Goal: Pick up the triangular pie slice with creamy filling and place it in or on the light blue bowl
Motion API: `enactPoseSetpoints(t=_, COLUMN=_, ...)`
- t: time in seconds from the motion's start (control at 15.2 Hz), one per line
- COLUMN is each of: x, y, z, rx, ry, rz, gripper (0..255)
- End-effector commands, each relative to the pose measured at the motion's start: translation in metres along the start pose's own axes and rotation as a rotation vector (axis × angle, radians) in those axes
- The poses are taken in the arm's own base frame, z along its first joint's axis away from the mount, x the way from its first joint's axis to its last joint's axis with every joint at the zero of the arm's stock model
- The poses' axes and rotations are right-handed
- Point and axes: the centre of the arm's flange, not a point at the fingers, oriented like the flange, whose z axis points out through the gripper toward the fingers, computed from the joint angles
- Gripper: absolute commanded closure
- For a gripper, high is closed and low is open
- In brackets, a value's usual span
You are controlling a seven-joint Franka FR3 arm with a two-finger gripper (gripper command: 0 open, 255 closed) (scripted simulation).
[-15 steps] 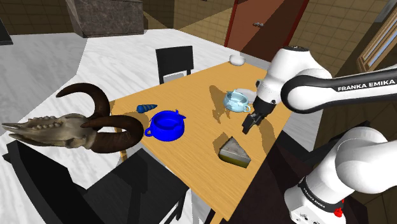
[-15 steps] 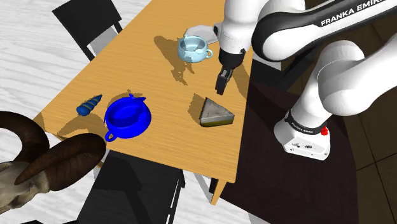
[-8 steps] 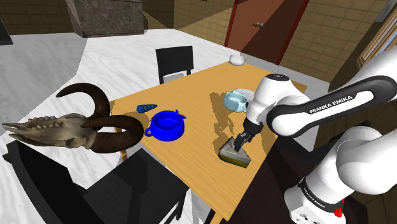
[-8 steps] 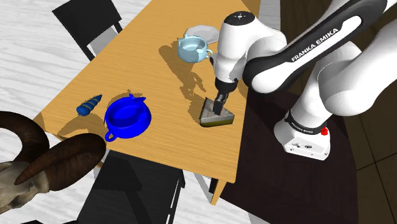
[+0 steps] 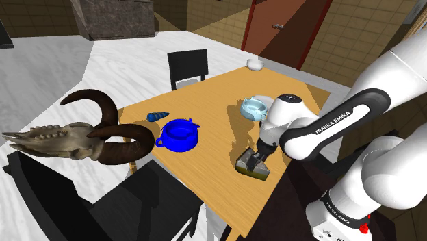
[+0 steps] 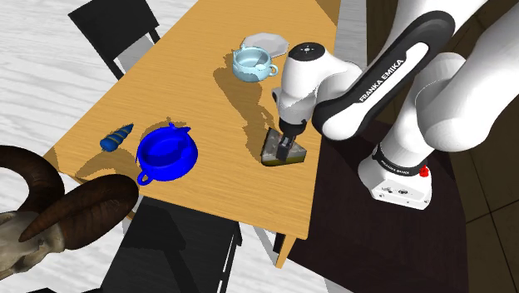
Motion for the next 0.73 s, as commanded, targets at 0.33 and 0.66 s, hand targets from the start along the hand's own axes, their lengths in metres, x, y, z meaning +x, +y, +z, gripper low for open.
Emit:
enactPoseSetpoints(t=0.33, x=-0.0001, y=0.0009, z=0.0138, rx=0.000, ry=0.001, rz=0.000, gripper=0)
enactPoseSetpoints(t=0.66, x=-0.0001, y=0.0009, z=0.0138, rx=0.000, ry=0.001, rz=0.000, gripper=255)
